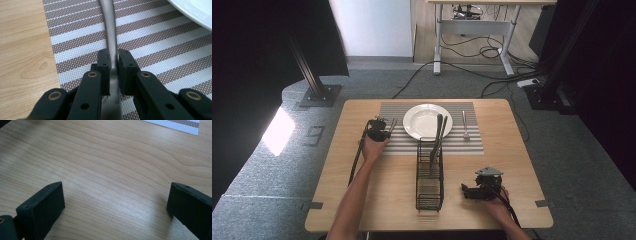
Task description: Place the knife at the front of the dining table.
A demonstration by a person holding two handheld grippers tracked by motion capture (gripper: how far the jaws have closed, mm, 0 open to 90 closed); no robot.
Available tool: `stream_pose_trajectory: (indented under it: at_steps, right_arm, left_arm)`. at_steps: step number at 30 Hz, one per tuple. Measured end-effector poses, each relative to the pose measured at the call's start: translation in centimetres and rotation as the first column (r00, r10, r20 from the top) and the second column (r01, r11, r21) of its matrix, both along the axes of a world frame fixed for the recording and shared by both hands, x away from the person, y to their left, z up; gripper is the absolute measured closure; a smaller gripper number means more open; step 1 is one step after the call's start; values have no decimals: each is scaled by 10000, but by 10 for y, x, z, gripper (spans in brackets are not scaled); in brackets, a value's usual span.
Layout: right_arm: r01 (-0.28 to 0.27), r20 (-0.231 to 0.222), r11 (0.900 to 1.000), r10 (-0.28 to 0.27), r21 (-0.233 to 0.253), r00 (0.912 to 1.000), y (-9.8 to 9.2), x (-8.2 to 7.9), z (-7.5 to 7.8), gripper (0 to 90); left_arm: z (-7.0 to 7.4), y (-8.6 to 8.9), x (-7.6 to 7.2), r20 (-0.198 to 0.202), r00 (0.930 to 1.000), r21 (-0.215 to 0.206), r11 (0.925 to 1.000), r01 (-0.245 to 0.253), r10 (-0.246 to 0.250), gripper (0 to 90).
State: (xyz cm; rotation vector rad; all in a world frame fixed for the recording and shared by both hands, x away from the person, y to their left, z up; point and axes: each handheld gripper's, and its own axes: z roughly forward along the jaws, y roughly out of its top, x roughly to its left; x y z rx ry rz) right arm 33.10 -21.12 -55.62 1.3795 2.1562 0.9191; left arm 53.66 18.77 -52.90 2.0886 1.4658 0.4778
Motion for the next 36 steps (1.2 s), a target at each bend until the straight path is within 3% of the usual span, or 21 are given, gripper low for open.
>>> stream_pose_trajectory:
  at_steps: [5, 14, 18, 22, 24, 26, 28, 36]
  right_arm:
    - [14, -5, 10000, -14, 8, 10000, 0, 0, 0, 13]
    - [-6, -34, 10000, 7, 29, 10000, 1, 0, 0, 12]
    - [-6, -32, 10000, 6, 23, 10000, 1, 0, 0, 12]
    - [-3, -30, 10000, 3, 22, 10000, 1, 0, 0, 12]
    - [-4, -27, 10000, 4, 19, 10000, 1, 0, 0, 13]
    - [4, -16, 10000, -4, 14, 10000, 1, 0, 0, 15]
    - [0, -10, 10000, 0, 14, 10000, 1, 0, 0, 16]
    - [-36, -22, 10000, 36, 19, 10000, 1, 0, 0, 15]
  left_arm:
    - [-2, 0, 18, 199, 9992, -147, 9993, -349, 352, 805]
    - [-3, -3, 52, 179, 9963, -526, 9951, -835, 845, 804]
    - [-4, -3, 59, 247, 9938, -714, 9918, -1064, 1084, 803]
    - [-6, -5, 56, 479, 9939, -568, 9937, -964, 992, 777]
    - [-7, -5, 53, 529, 9957, -752, 9946, -716, 757, 654]
    - [-6, -4, 44, 723, 9948, -541, 9962, -684, 722, 553]
    - [-6, -1, 35, 699, 9948, -581, 9959, -695, 735, 518]
    - [-5, 5, 7, 533, 9973, -568, 9973, -475, 505, 508]
